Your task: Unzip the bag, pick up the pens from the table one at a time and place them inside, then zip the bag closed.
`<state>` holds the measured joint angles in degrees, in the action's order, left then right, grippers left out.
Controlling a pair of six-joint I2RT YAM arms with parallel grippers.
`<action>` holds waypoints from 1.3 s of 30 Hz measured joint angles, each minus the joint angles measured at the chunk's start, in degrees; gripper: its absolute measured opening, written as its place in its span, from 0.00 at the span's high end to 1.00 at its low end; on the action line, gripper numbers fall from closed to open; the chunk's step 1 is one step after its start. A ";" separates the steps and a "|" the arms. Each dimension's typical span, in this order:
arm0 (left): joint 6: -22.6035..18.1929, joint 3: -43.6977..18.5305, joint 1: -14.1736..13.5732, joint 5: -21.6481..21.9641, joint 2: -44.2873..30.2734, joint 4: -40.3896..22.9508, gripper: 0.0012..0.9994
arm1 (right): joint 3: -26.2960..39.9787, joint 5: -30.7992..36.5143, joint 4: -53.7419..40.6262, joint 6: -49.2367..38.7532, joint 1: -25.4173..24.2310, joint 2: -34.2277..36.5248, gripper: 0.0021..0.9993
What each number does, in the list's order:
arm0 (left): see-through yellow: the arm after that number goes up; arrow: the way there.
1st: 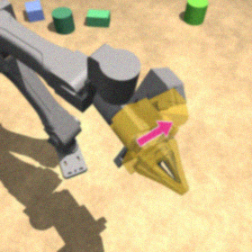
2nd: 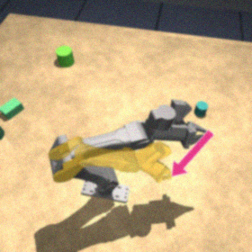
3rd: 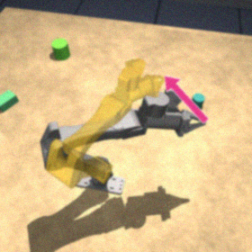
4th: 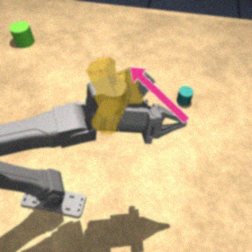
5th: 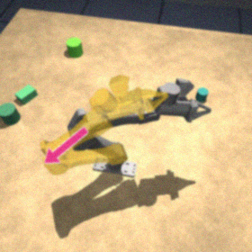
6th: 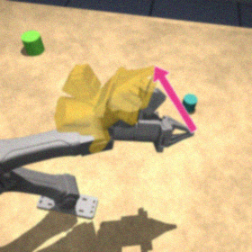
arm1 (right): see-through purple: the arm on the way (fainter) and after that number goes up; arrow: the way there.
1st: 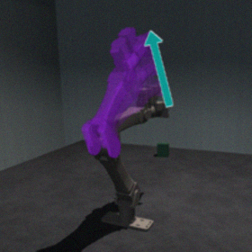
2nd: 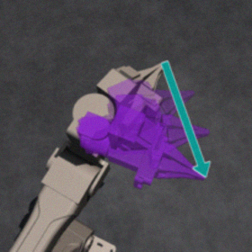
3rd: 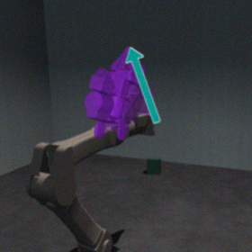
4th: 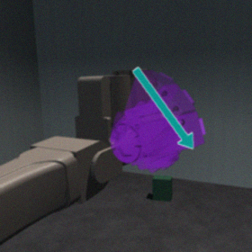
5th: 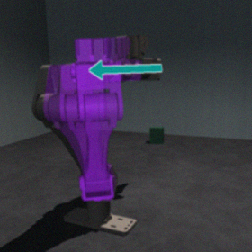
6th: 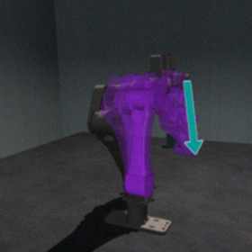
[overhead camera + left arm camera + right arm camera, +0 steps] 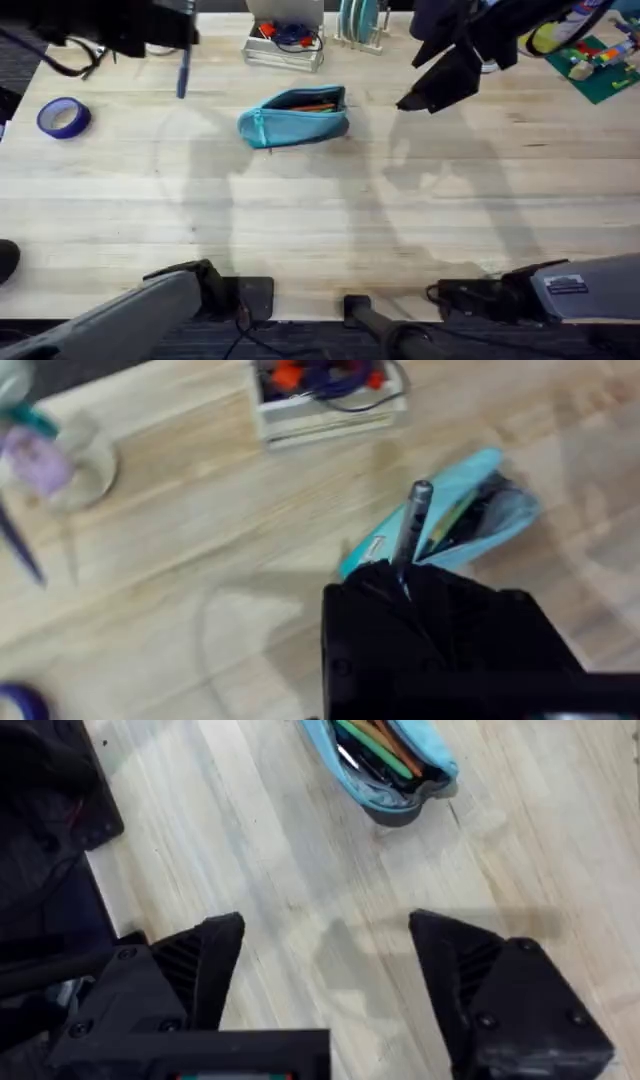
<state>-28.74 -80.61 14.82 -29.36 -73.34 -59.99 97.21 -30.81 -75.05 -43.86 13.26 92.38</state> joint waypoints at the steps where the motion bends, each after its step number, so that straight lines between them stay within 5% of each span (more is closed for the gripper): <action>1: -0.89 -0.14 -1.19 -0.02 0.00 -0.29 0.96 | 0.00 0.00 0.00 0.00 0.00 -0.01 0.00; 6: -4.95 -0.14 -6.04 -0.04 0.00 -2.38 0.96 | 0.00 0.00 0.00 -0.01 0.00 -0.01 0.00; 14: -10.53 -0.14 -9.92 -0.09 0.00 -3.25 0.96 | 0.00 0.00 0.00 0.00 0.00 -0.01 0.00; 24: -19.35 -0.14 -12.48 -3.63 0.00 -1.77 0.96 | 0.00 0.00 0.00 0.00 0.00 0.02 0.00; 39: -21.47 -0.14 -14.68 -8.17 -3.96 0.66 0.96 | 0.00 0.00 0.00 0.00 0.00 0.02 0.00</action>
<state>-50.22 -80.75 0.14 -37.54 -77.30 -59.33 97.21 -30.81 -75.05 -43.86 13.26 92.40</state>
